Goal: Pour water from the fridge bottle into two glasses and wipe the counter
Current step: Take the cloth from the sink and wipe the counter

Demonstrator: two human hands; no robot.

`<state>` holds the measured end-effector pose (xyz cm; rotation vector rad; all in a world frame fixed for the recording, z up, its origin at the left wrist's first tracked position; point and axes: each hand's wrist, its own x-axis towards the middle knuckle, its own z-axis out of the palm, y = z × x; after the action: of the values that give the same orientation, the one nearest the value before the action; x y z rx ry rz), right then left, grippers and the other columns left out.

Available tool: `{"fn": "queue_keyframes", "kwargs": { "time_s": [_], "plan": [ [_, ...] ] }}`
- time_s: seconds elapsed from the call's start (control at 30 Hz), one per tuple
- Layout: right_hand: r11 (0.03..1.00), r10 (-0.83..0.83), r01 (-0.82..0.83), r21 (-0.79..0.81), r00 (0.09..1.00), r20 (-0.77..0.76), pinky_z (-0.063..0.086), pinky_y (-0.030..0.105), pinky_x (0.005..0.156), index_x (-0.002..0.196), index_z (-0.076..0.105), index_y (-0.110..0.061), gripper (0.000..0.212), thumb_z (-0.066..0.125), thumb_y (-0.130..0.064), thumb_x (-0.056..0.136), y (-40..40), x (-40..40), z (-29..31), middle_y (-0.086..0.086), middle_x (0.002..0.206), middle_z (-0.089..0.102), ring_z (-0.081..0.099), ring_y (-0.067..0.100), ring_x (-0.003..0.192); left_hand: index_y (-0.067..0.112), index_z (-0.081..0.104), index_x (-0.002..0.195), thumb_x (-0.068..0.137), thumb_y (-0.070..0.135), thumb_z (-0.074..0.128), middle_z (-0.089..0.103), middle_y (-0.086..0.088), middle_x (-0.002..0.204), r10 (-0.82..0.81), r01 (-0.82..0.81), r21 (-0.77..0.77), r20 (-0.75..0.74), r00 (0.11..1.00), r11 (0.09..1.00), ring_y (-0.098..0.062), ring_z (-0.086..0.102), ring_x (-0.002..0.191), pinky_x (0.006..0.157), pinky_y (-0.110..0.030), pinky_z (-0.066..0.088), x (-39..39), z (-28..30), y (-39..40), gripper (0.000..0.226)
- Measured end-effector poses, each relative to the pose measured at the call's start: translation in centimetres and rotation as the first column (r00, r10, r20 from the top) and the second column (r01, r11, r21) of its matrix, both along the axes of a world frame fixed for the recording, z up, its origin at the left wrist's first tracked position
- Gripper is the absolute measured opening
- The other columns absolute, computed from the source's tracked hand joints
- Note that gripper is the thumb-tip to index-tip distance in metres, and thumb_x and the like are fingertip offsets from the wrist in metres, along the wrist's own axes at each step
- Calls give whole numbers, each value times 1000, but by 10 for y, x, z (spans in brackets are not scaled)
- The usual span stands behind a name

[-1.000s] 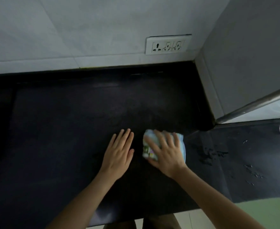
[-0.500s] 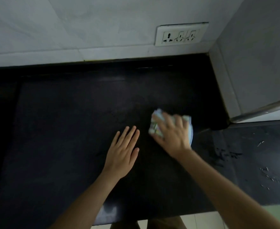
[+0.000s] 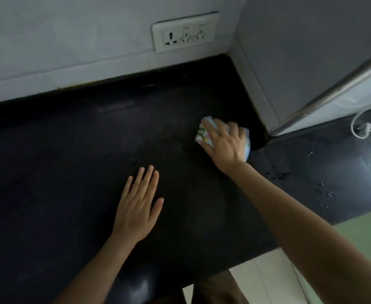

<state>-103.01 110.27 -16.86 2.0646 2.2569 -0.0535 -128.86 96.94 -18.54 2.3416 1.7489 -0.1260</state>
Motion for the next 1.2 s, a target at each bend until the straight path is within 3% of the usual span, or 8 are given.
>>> {"fn": "queue_keyframes", "kwargs": {
  "time_s": [0.27, 0.37, 0.47, 0.6, 0.8, 0.93, 1.03, 1.2],
  "plan": [
    [985, 165, -168, -27, 982, -96, 39, 50, 92, 148, 32, -35, 63, 33, -62, 91, -149, 26, 2, 1, 140, 43, 45, 33, 112, 13, 12, 152, 98, 47, 15, 9, -5, 161, -6, 6, -8, 25, 1000, 1000, -23, 8, 148, 118, -47, 14, 2, 2, -1, 64],
    [994, -112, 112, 5, 994, 6, 38, 49, 91, 145, 40, -33, 60, 31, -60, 92, -160, 84, -2, 4, 139, 46, 49, 39, 109, 13, 11, 152, 98, 48, 13, 8, -5, 160, -7, 7, -8, 28, 1000, 1000, -23, 7, 148, 118, -48, 14, 1, 0, -1, 65],
    [884, -467, 468, -24, 884, 26, 28, 48, 97, 149, 27, -36, 59, 29, -61, 96, -139, 125, 4, 3, 146, 37, 37, 37, 117, 13, 11, 151, 98, 48, 13, 8, -5, 160, -12, 12, 6, 15, 1000, 1000, -23, 7, 147, 118, -47, 13, 3, 0, -1, 64],
    [801, -599, 599, -5, 801, -19, 25, 48, 100, 150, 21, -38, 60, 25, -63, 95, -129, 91, 8, 1, 150, 30, 33, 36, 120, 14, 10, 151, 97, 48, 13, 7, -4, 160, -4, 3, 14, 22, 1000, 1000, -22, 6, 147, 119, -46, 12, 5, 1, -3, 64],
    [962, -272, 271, -29, 956, -112, 32, 50, 94, 152, 22, -32, 63, 25, -59, 95, -167, -15, 9, 3, 147, 29, 39, 35, 112, 13, 11, 151, 97, 49, 13, 9, -5, 160, -10, 10, 9, 43, 999, 1000, -22, 7, 147, 119, -47, 13, 3, 4, -3, 65],
    [985, 164, -163, 55, 986, -19, 43, 46, 82, 148, 32, -31, 64, 37, -58, 91, -187, 39, -1, 5, 134, 43, 50, 33, 96, 14, 12, 151, 96, 50, 10, 9, -4, 160, -10, 9, 6, 46, 999, 1000, -22, 6, 147, 119, -46, 13, 3, 4, -3, 66],
    [988, -130, 124, 96, 990, 57, 45, 47, 78, 145, 37, -28, 61, 33, -56, 91, -163, 97, -1, 9, 127, 48, 52, 38, 91, 14, 12, 151, 97, 49, 11, 9, -4, 160, -2, 1, 17, 35, 999, 1000, -22, 7, 147, 119, -47, 14, 4, 2, -3, 65],
    [823, -567, 567, 14, 821, 68, 33, 50, 89, 150, 22, -30, 60, 29, -56, 97, -126, 81, 8, 8, 139, 37, 41, 38, 106, 14, 10, 152, 98, 48, 11, 6, -3, 160, 5, -5, 24, 20, 1000, 1000, -21, 5, 148, 119, -46, 13, 5, 1, -3, 64]
  ]
}}
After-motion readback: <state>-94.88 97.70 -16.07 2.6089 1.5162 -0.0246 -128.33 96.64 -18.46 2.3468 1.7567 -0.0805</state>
